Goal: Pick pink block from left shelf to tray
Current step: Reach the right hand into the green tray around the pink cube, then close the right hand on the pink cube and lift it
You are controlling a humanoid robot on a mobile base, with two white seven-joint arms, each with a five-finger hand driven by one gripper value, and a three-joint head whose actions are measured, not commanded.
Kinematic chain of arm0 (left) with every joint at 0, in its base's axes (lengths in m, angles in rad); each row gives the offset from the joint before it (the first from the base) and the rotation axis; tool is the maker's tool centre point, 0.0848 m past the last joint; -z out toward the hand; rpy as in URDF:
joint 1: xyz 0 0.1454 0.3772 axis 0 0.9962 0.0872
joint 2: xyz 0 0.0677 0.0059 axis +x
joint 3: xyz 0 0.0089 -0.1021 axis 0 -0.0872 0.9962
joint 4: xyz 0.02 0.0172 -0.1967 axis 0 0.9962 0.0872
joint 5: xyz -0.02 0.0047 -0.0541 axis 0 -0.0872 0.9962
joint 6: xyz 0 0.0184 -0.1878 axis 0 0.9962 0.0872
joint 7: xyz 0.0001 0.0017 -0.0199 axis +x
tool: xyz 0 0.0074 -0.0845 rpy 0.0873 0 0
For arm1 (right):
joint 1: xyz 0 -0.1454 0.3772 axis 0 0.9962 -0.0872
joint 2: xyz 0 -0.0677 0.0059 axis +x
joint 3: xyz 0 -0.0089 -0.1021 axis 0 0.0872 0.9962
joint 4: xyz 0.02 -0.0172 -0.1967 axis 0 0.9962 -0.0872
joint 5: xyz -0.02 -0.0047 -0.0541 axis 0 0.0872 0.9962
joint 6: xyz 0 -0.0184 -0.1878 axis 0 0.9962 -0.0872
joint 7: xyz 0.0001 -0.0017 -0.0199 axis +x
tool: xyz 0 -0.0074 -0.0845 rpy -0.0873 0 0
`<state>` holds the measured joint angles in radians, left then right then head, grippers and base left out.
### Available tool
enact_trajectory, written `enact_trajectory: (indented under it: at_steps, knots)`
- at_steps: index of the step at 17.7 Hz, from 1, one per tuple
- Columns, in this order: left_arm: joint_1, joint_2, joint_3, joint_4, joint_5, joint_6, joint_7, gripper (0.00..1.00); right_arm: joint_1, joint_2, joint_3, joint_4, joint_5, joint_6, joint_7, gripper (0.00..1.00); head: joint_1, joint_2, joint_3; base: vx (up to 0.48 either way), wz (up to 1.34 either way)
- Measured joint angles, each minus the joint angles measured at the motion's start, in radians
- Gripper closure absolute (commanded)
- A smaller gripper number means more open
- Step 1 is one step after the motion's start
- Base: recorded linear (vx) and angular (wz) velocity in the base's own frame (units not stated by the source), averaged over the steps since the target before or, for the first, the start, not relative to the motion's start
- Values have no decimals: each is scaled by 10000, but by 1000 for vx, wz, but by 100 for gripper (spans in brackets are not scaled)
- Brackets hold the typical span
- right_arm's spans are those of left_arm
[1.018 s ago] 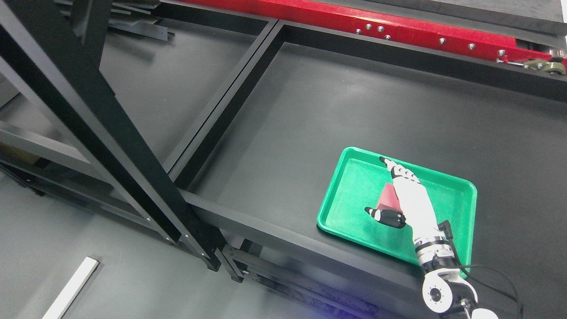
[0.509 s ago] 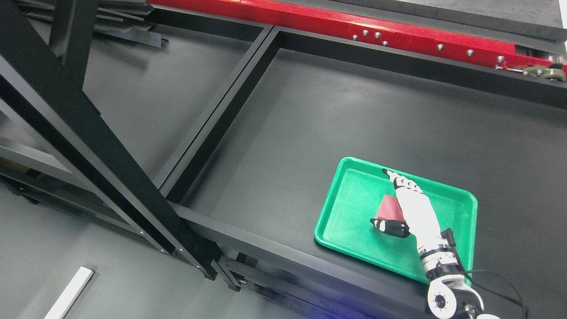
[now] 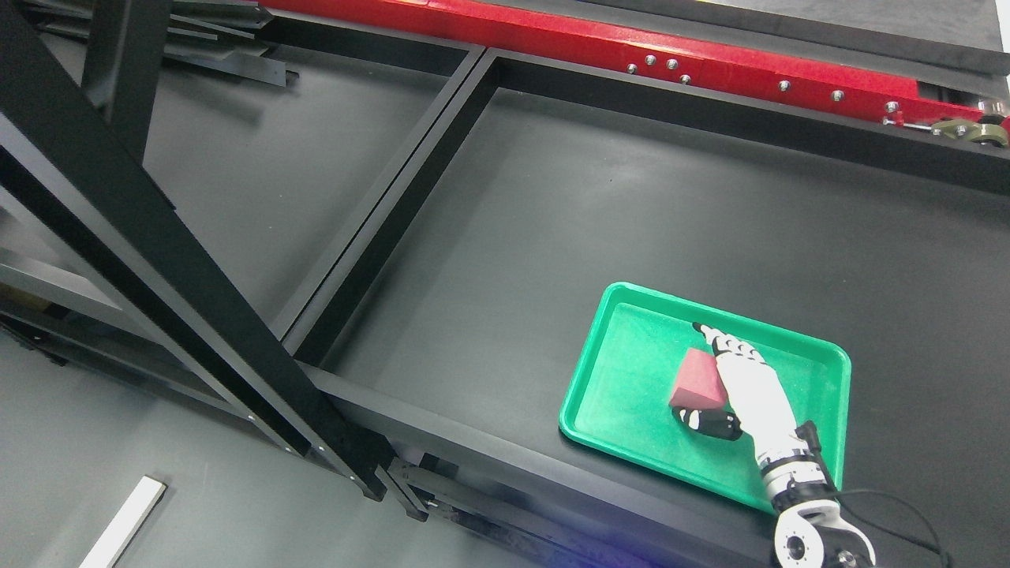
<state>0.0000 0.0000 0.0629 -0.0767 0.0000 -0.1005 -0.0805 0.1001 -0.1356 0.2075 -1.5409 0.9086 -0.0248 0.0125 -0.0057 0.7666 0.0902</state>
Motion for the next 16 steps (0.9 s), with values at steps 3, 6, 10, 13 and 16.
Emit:
enact_trajectory:
  at_steps: [3,6,10,13,16]
  knots:
    - [0,0,0,0,0,0,0,0,-15,-85,7,92,28,5,-73,16,0,0,0,0,0]
    - [0,0,0,0,0,0,0,0,-36,-147,17,184,201,139,-127,49,0,0,0,0,0]
    - [0,0,0,0,0,0,0,0,-44,-207,30,281,348,216,-285,98,0,0,0,0,0]
    - [0,0,0,0,0,0,0,0,-72,-241,34,325,381,230,-231,99,0,0,0,0,0]
    - [0,0,0,0,0,0,0,0,-135,-245,11,366,377,80,-168,98,0,0,0,0,0]
